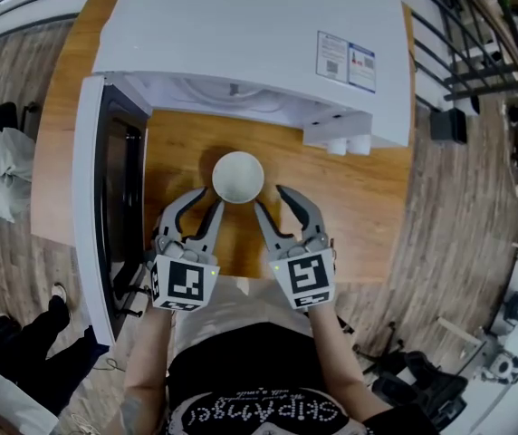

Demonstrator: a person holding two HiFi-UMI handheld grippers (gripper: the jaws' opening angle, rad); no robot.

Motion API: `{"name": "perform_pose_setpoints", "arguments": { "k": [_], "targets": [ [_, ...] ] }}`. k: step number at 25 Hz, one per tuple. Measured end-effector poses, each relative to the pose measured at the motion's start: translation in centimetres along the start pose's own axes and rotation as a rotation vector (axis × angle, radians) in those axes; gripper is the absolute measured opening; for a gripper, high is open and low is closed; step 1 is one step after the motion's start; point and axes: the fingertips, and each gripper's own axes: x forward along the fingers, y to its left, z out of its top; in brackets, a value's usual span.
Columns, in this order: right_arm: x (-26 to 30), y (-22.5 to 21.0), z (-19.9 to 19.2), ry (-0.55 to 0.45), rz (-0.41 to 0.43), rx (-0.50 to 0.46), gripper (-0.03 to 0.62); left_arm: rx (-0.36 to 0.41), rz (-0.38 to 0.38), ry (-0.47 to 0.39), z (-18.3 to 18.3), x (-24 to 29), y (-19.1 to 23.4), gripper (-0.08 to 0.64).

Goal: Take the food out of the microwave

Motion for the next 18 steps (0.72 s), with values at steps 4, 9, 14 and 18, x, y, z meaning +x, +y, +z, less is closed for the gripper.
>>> {"name": "perform_pose_setpoints", "arguments": {
  "k": [4, 9, 14, 18],
  "targets": [
    [-1.3, -1.5, 2.9, -0.093, -0.054, 0.058, 0.064, -0.042, 0.049, -0.158, 4.5, -1.4, 1.3, 0.049],
    [-3.8, -2.8, 6.3, -0.186, -0.086, 0.137, 0.038, -0.061, 0.044, -0.275, 8.9, -3.2, 1.7, 0.032],
    [-6.7, -4.0, 9.9, -0.263, -0.109, 0.163, 0.038, -0.123, 0.055, -0.342, 12.3, -5.0, 2.1, 0.032],
    [-9.1, -4.6, 12.7, -0.313, -0.132, 0.177, 0.037, -0.171, 0.060, -0.386, 15.2, -6.6, 2.5, 0.031]
  ]
}}
